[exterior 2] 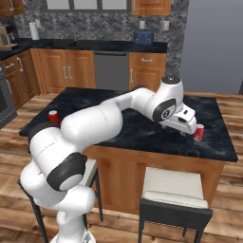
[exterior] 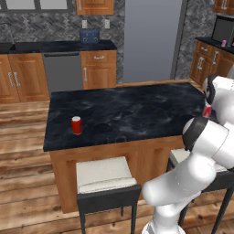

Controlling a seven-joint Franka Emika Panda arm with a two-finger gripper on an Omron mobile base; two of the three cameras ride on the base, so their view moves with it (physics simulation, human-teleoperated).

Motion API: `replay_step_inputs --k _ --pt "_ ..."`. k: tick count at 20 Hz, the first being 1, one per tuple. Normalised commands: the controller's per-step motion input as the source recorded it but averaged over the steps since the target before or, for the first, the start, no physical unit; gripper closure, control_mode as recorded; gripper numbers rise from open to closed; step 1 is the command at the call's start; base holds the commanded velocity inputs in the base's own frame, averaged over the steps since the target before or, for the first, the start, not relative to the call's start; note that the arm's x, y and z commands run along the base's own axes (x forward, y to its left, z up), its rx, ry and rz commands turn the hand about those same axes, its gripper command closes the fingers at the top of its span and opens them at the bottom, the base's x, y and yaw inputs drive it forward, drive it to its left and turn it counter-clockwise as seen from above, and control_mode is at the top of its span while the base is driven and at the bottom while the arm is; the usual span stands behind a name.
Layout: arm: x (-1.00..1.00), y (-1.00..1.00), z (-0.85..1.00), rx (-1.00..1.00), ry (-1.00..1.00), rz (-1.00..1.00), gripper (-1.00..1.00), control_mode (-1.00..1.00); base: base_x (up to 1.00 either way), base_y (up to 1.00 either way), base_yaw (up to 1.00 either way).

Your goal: Four empty soda cans are scattered around the kitchen. Gather all the cans and cluster them next to the stove for recycling.

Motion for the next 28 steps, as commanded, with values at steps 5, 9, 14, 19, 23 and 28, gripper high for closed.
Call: replay_step_inputs --k 5,9,14,19,23,28 --pt "0.24 -0.05 -0.15 0.00 0.00 0.00 -1.00 -1.00 0.00 0.00 0.00" --pt "0.23 -0.05 -0.13 0.00 0.00 0.00 -1.00 -1.00 0.00 0.00 0.00" --pt "0.20 -0.12 -0.11 0.00 0.00 0.00 -1.00 -1.00 0.00 0.00 0.00" --pt "0.19 -0.19 -0.10 0.00 0.00 0.00 -1.00 -1.00 0.00 0.00 0.00" --pt "0.18 -0.19 -0.05 0.00 0.00 0.00 -1.00 -1.00 0.00 0.00 0.00" --pt "0.18 -0.19 -0.05 0.00 0.00 0.00 -1.00 -1.00 0.00 0.00 0.00"
